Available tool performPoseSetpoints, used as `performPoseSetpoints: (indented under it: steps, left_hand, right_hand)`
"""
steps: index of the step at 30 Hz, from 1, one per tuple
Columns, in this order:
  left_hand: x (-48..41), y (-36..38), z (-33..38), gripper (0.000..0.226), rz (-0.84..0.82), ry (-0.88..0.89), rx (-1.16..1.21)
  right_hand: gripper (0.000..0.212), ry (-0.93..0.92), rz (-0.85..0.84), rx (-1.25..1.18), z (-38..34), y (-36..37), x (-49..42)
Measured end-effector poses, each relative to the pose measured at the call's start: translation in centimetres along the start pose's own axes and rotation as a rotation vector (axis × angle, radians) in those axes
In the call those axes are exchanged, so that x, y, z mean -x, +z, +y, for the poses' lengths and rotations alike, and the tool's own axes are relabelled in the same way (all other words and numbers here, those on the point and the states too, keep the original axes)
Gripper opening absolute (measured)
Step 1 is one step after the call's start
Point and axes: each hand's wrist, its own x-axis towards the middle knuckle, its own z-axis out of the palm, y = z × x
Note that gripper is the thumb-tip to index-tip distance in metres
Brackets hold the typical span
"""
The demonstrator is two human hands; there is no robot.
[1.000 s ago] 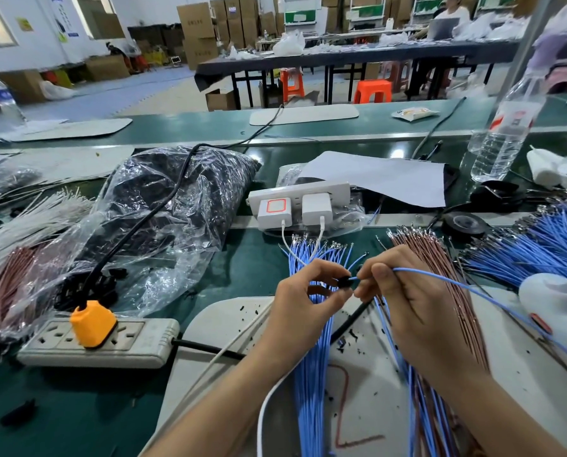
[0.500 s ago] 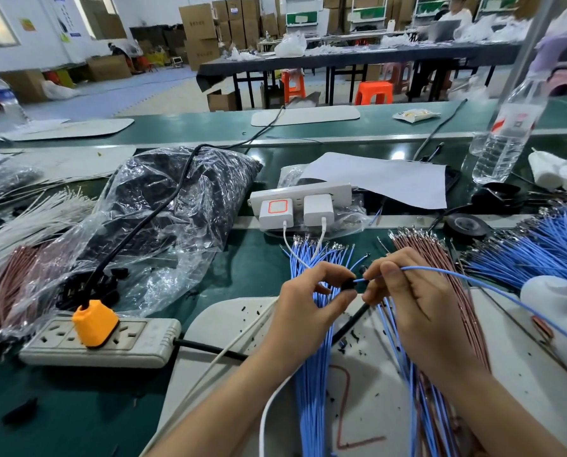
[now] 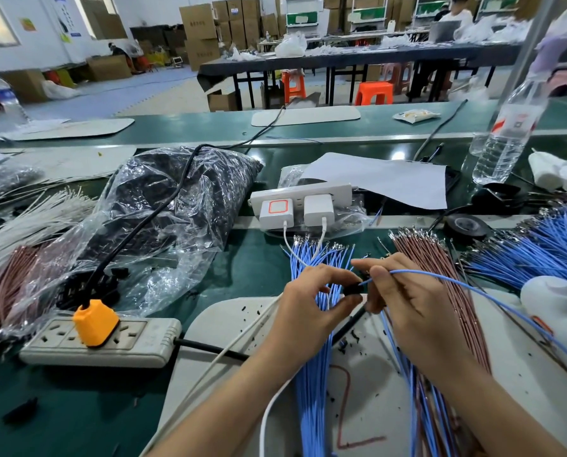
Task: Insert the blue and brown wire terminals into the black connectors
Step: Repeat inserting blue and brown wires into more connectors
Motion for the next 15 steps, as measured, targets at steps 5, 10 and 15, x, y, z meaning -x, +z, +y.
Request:
performPoseSetpoints:
  steps: [5,10,15]
  left_hand:
    - [0.11,0.19,0.35,0.014,0.021,0.074,-0.027]
    - [0.23,0.35,0.55,0.025,0.062,0.036,-0.015]
    - [0.27,0.57,0.63,0.017,0.071,0.168,-0.106]
  right_hand:
    - [0.028,0.179,-0.124,0.002,0.98,0.51,0.03]
    - [0.041,0.326,-0.069,-0.215,0.81,0.40,-0.19]
    - [0.040,0.270,-0.187,-0.137,0.54,0.24,-0.09]
